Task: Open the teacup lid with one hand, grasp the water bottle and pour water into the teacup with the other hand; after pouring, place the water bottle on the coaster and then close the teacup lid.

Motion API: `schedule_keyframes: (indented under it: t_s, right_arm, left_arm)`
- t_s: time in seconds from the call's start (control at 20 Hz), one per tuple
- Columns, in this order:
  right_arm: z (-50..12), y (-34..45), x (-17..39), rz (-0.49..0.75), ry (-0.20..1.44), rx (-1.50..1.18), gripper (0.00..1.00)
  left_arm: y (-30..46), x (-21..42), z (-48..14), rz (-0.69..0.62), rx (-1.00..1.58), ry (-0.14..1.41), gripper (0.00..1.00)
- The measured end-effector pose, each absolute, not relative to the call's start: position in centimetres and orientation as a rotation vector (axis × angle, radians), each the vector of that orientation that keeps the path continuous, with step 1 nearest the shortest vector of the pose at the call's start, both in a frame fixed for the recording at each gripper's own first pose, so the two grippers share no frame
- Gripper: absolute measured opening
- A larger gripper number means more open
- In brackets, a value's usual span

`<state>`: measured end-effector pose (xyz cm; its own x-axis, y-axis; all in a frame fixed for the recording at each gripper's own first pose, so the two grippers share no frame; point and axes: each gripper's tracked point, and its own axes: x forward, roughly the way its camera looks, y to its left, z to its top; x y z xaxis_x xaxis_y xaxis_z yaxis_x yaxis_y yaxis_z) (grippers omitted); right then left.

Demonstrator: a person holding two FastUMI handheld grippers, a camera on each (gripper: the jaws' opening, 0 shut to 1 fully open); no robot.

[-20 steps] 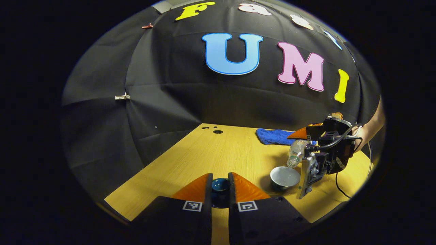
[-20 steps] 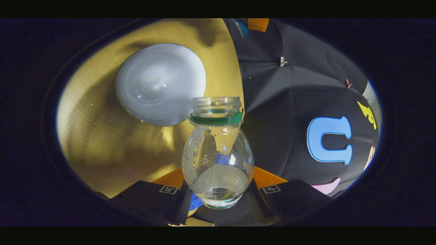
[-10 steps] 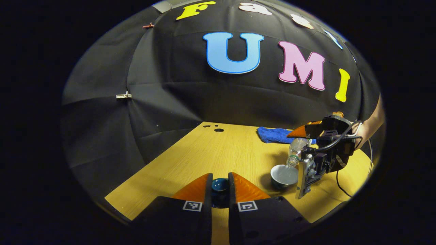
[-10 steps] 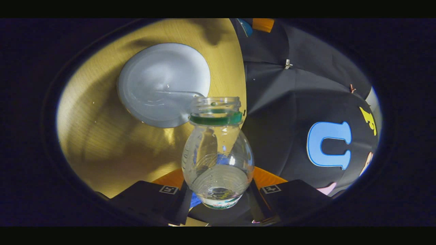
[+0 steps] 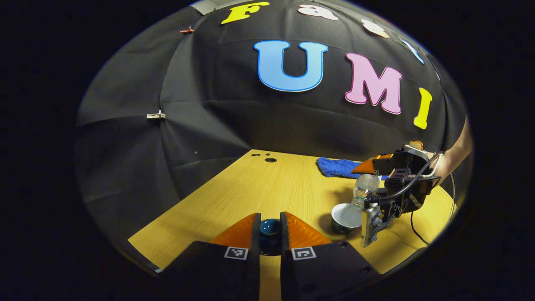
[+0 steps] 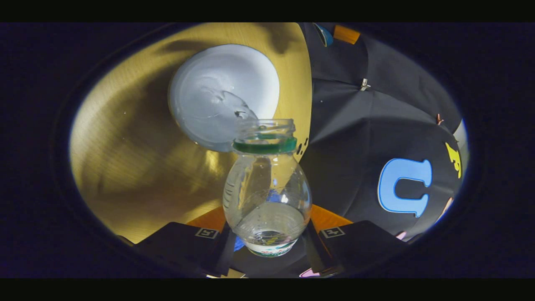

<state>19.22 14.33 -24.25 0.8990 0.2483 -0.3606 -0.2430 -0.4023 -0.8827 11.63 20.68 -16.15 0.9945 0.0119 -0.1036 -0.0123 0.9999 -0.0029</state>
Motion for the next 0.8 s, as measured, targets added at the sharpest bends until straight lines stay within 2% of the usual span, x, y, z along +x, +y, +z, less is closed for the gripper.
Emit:
schedule_keyframes:
  t_s: [0.25,0.3,0.35,0.4,0.45,0.5,0.8]
  right_arm:
    - [-24.0,14.5,19.3,0.534,-0.018,-1.933,0.73]
    - [-23.9,14.6,19.3,0.536,-0.024,-1.946,0.77]
    - [-23.7,14.6,19.4,0.54,-0.028,-1.959,0.77]
    - [-23.6,14.5,19.5,0.54,-0.031,-1.968,0.72]
    - [-23.5,14.5,19.5,0.541,-0.036,-1.972,0.73]
    - [-23.3,14.7,19.6,0.539,-0.042,-1.979,0.73]
    - [-22.2,15.3,20.0,0.545,-0.085,-2.027,0.73]
  left_arm:
    - [20.9,11.3,-16.2,0.013,0.007,0.108,0.23]
    - [20.9,11.2,-16.2,0.013,0.007,0.108,0.24]
    - [20.8,11.2,-16.3,0.012,0.007,0.107,0.24]
    - [20.6,11.2,-16.4,0.008,0.008,0.108,0.23]
    - [20.4,11.2,-16.4,0.005,0.014,0.109,0.2]
    - [20.2,11.2,-16.6,0.0,0.021,0.111,0.24]
    - [19.2,11.0,-16.4,-0.018,0.032,0.108,0.24]
